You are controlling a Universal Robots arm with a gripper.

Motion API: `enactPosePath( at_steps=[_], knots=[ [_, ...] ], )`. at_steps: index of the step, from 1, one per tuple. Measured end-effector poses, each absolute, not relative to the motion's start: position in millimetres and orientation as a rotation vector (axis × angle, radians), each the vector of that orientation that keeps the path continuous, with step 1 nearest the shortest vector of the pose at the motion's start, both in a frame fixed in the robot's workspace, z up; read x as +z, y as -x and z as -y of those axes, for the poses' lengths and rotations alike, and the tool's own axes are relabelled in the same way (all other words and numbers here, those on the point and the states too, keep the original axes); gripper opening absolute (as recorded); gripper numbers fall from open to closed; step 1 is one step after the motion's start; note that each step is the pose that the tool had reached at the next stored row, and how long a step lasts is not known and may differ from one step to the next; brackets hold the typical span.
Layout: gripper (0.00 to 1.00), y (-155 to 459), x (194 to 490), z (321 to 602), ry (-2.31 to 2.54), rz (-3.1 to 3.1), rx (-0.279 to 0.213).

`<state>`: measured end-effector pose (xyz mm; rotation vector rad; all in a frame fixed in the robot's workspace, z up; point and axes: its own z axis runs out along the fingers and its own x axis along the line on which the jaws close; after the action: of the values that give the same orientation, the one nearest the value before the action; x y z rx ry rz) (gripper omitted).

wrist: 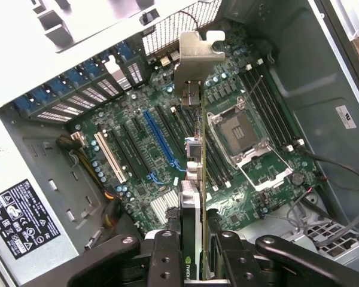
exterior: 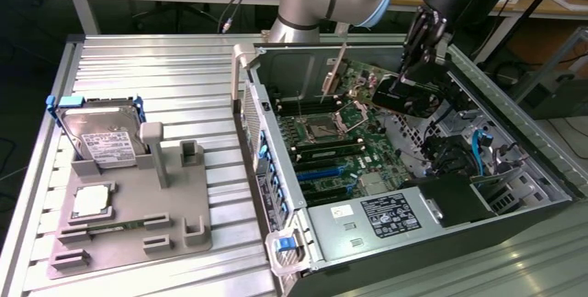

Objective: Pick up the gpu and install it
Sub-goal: 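Insert the gpu into the slot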

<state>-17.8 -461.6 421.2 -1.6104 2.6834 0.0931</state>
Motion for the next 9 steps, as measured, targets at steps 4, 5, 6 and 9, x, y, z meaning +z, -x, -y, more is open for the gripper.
enactPosePath(
  at_steps=[4,5,6,9],
  knots=[
    [0.27,17.7,421.2,461.6,1.634,-2.670,0.093],
    [0.27,17.8,421.2,461.6,1.641,-2.665,0.093],
    [0.27,17.8,421.2,461.6,1.646,-2.662,0.093],
    [0.27,17.8,421.3,461.6,1.662,-2.653,0.093]
  ],
)
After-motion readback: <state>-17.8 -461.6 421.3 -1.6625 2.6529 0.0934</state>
